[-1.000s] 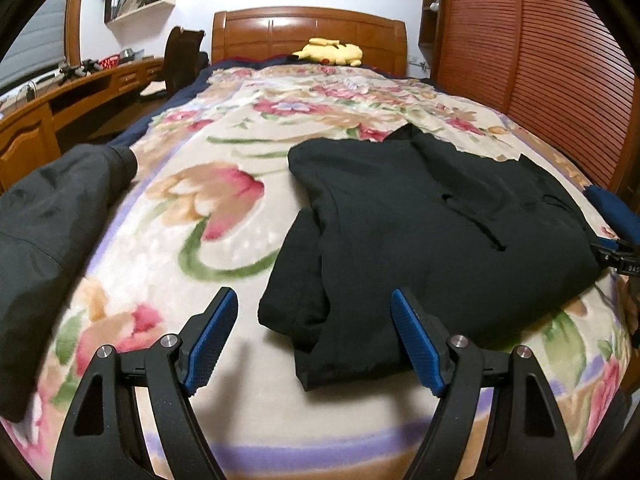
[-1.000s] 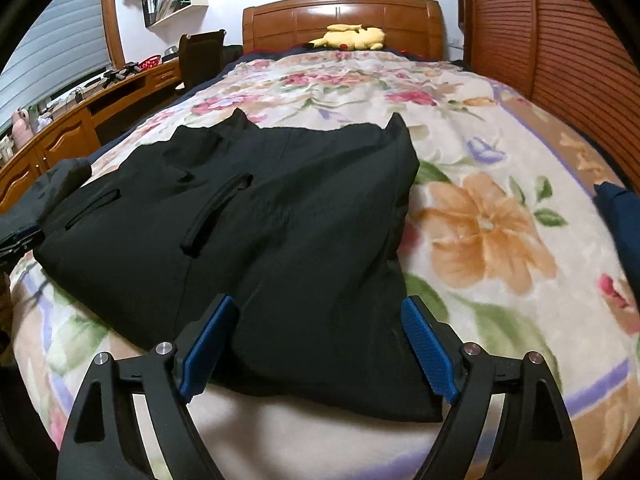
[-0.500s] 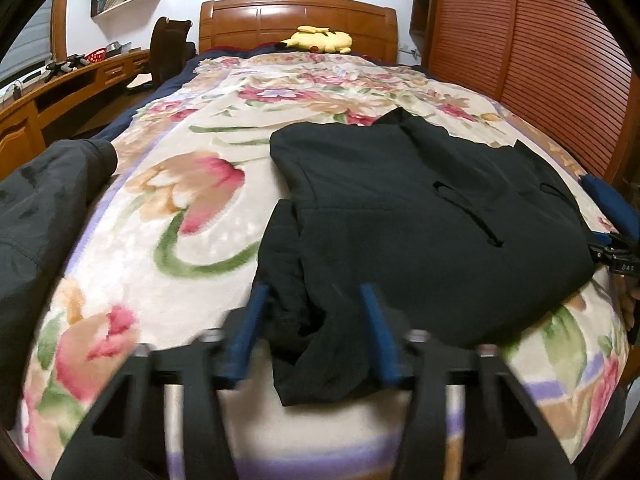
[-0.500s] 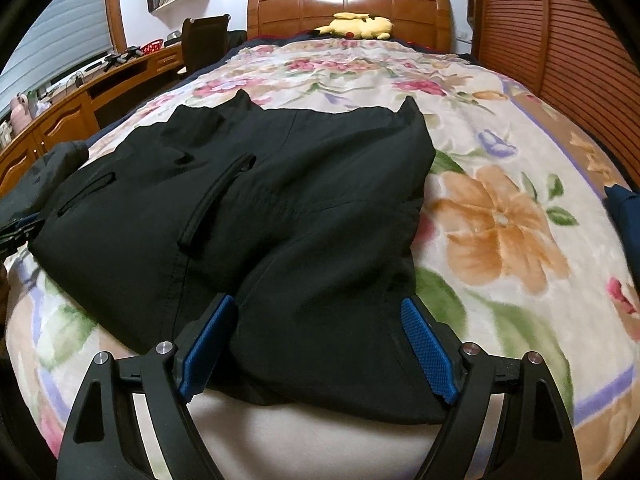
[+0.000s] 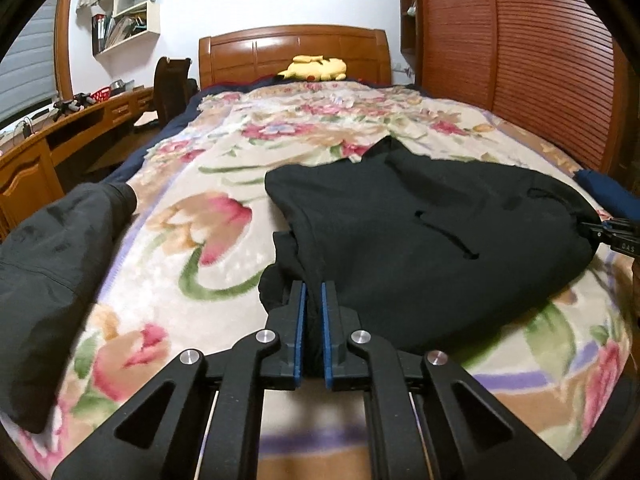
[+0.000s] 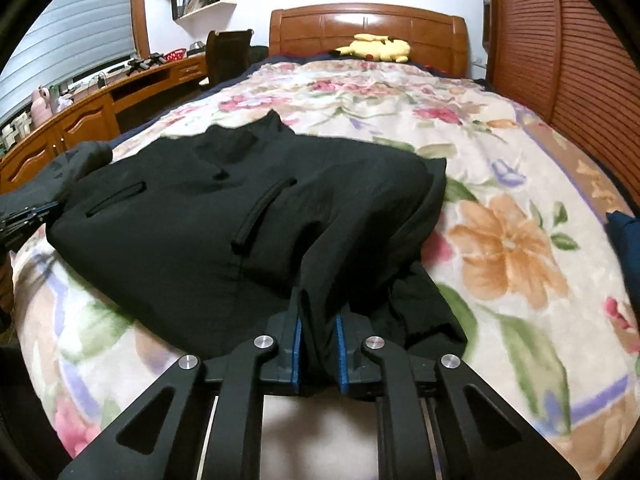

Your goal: Fold large clothes

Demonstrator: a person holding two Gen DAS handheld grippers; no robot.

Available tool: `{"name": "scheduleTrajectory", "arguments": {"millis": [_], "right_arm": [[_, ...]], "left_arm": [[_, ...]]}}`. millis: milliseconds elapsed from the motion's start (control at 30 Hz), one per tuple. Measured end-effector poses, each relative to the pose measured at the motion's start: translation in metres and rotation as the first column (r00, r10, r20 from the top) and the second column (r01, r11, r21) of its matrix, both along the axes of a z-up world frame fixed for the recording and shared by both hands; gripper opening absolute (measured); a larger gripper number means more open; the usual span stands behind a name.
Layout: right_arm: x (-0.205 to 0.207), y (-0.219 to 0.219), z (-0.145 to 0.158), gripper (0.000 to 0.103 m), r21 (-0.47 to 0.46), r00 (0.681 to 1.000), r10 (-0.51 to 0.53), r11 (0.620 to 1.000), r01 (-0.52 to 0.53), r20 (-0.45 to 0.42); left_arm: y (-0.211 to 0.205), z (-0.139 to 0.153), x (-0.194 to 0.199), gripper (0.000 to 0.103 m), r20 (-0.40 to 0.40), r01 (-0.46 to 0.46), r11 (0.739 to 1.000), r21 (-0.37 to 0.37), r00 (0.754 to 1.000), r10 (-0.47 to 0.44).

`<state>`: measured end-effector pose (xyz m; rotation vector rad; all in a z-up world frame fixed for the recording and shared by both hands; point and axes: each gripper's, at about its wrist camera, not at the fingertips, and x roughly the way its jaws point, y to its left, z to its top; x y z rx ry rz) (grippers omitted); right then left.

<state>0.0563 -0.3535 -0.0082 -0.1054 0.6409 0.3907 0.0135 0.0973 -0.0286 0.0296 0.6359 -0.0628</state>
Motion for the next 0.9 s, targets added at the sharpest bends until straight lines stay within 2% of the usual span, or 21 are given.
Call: {"name": "scheduleTrajectory", "arguments": {"millis": [133,267,433,533,733,833,867,900], "right_arm": [[-0.013,-0.006,0.012,0.011,-0.002,1.000,0.013,1.000,-0.013,0.024],[-0.029,-0.012,0.018,0.011,0.005,0.999,0.021,1.000,-0.021,0.029],[-0.054,-0.016,0.023,0.010,-0.008,0.999,0.033,0.999,-0.033,0.039],[-0.071,-0.024,0.030,0.010,-0.001,0.998,0.030,1.000,-0.030,0.048],[-0.101,-0.045,0.035,0.009,-0.012,0.999,-0.002,1.000,0.003,0.048],[-0.102,-0.043,0.028,0.010,-0.028,1.000,-0.016,0.999,0.016,0.005],[-0.102,-0.042,0.027,0.010,-0.029,0.999,-0.032,0.999,0.032,0.003],[-0.103,-0.042,0.028,0.015,-0.021,0.999,-0.042,0.999,0.042,0.005]], "left_arm": [[0.004,0.008,-0.013,0.008,0.009,0.025,0.999,-0.024,1.000,-0.024],[0.016,0.005,-0.021,0.008,-0.018,0.042,0.995,-0.095,0.999,-0.044],[0.007,0.015,-0.047,0.008,0.007,0.052,0.997,-0.058,0.999,-0.051],[0.001,0.023,-0.065,0.008,0.025,0.071,0.995,-0.063,0.997,-0.070],[-0.016,0.035,-0.080,0.008,0.019,0.081,0.996,-0.020,0.997,-0.081],[-0.013,0.030,-0.074,0.010,-0.014,0.050,0.999,-0.015,0.999,-0.050],[-0.012,0.028,-0.071,0.014,-0.026,0.038,0.999,-0.017,0.999,-0.039],[-0.008,0.025,-0.068,0.019,-0.041,0.022,1.000,-0.020,0.999,-0.023]]}}
